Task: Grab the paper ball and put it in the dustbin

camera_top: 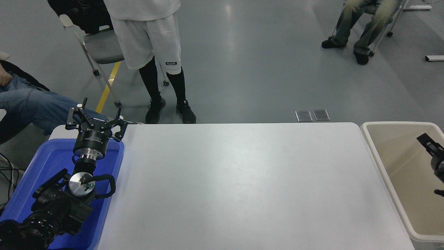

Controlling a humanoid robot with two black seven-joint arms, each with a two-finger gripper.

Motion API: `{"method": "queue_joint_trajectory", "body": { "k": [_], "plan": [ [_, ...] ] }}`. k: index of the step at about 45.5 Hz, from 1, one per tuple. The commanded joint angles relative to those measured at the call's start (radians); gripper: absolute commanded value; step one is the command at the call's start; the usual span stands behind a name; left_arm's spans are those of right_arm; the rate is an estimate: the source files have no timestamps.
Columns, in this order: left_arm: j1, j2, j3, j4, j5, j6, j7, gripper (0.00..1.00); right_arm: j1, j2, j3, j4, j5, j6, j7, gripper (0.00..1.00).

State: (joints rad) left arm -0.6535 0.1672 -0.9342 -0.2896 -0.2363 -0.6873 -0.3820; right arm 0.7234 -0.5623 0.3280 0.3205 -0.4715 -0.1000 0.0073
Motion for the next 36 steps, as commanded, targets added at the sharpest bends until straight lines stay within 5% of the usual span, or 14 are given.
{"method": "queue_joint_trajectory", "body": {
  "k": [1, 24, 29, 36],
  "plan": [
    [0.000, 0.000, 0.000, 0.001, 0.000, 0.000, 0.000, 0.99, -0.036, -0.031, 0.368, 0.173, 0.077, 0.003, 0.002, 1.00],
    [0.000, 0.000, 0.000, 0.000, 0.000, 0.000, 0.000, 0.99, -0.196, 0.110, 0.709, 0.408, 0.215, 0.077, 0.029, 1.00],
    [0.000, 0.000, 0.000, 0.000, 0.000, 0.000, 0.000, 0.99, -0.211, 0.150, 0.714, 0.400, 0.234, 0.149, 0.147, 1.00],
    [0.000, 0.000, 0.000, 0.000, 0.000, 0.000, 0.000, 0.99, -0.223, 0.211, 0.717, 0.388, 0.240, 0.171, 0.411, 1.00]
  ]
}}
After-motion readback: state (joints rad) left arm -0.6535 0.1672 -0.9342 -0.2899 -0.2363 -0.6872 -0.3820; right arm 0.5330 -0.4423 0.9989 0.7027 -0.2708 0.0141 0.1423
